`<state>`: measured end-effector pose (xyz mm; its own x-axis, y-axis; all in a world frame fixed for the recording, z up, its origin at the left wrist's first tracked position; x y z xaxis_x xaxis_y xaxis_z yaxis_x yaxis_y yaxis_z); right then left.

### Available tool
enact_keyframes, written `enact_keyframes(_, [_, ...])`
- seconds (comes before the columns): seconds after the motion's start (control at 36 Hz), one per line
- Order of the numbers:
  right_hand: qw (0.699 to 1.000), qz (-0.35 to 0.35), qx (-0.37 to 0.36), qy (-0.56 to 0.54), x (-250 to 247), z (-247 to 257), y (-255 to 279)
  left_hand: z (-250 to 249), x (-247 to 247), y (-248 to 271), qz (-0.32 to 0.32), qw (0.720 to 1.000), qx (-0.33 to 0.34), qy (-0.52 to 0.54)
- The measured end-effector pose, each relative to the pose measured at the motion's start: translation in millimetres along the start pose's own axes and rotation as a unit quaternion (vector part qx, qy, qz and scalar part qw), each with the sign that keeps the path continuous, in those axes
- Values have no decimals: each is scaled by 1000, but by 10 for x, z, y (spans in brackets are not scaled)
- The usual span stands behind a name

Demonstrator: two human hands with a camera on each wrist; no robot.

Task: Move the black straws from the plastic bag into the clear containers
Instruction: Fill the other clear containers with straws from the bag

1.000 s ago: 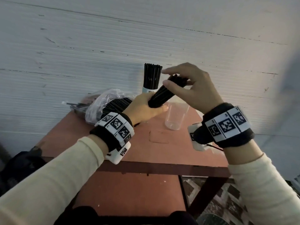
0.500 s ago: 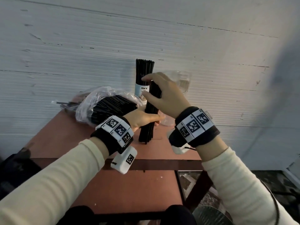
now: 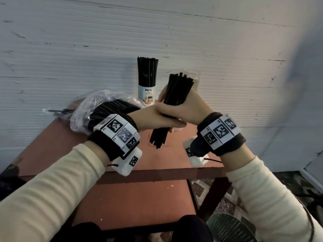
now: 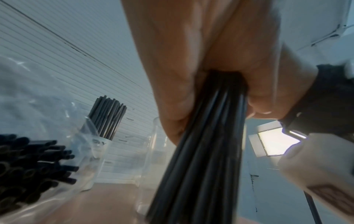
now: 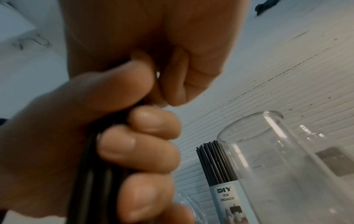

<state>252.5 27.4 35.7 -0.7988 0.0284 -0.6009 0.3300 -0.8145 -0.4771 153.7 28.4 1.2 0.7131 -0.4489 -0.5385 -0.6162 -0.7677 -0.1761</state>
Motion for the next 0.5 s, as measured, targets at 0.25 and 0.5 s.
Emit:
enact_keyframes(0.25, [968,-227,-17,-103,-745,78,-270,-8,-180,-480,-257,966,-8,-9])
enact_keyframes(0.5, [957,-280,71,-37,-1054,-275,-807,381,-276,-991,-190,975,-113,4])
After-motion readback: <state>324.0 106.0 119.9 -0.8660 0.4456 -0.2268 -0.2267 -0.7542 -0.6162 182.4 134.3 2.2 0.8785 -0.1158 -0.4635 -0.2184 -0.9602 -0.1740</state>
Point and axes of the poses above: each hand's wrist, its own y-axis away from the middle knuckle, its own x-axis out of the palm, z = x × y, the point moved 4 cm from there along -y, towards the middle knuckle, and after that the axes turned 4 degrees about x, right-handed, at the moved point
